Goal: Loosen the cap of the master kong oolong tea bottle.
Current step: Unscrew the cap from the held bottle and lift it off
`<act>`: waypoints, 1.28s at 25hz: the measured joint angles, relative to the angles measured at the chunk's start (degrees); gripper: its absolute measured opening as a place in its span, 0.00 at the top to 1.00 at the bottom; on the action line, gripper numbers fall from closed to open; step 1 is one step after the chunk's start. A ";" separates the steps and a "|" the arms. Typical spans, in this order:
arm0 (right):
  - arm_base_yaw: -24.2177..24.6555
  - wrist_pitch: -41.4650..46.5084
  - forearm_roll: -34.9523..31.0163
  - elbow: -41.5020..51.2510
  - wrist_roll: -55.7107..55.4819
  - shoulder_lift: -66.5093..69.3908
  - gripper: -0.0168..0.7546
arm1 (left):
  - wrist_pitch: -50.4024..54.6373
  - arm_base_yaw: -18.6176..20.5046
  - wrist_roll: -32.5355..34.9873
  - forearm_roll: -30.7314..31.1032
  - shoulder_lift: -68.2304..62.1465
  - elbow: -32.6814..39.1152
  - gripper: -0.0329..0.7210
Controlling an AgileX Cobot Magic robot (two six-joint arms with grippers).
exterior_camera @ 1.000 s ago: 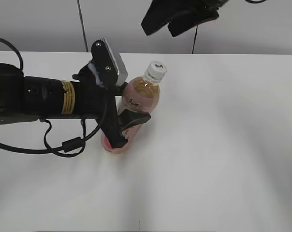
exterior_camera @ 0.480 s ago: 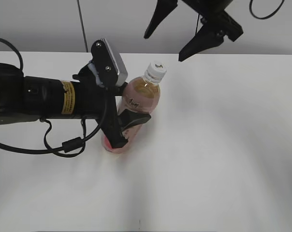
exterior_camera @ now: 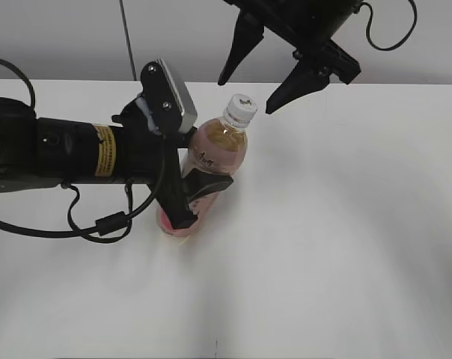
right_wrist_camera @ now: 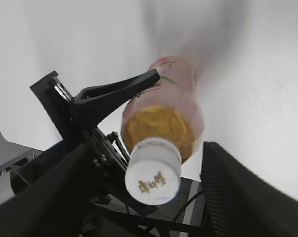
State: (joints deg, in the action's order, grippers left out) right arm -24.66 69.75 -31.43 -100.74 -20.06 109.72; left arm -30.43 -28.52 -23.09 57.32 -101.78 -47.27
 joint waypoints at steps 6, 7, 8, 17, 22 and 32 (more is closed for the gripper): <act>-0.38 0.05 -0.06 0.57 -0.06 0.51 0.31 | 0.00 0.00 0.00 0.00 0.00 0.00 0.38; -0.45 0.05 -0.11 0.57 -0.06 0.51 0.31 | 0.00 0.00 0.00 0.00 0.00 0.00 0.38; -0.51 0.05 -0.11 0.57 -0.06 0.51 0.32 | 0.00 0.00 0.05 0.00 0.00 0.00 0.38; -1.17 0.05 -0.34 0.58 -0.13 0.57 0.40 | 0.00 0.00 0.16 -0.40 0.00 0.00 0.38; -1.40 0.05 -0.58 0.58 -0.13 1.46 0.40 | 0.00 0.00 0.16 -0.58 0.00 0.00 0.38; -1.81 0.29 0.07 0.68 0.68 1.76 0.61 | 0.00 0.00 0.16 -0.90 0.00 0.00 0.38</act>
State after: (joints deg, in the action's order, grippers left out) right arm -26.46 70.04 -31.36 -100.06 -19.38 111.48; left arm -30.43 -28.52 -22.93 56.42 -101.78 -47.27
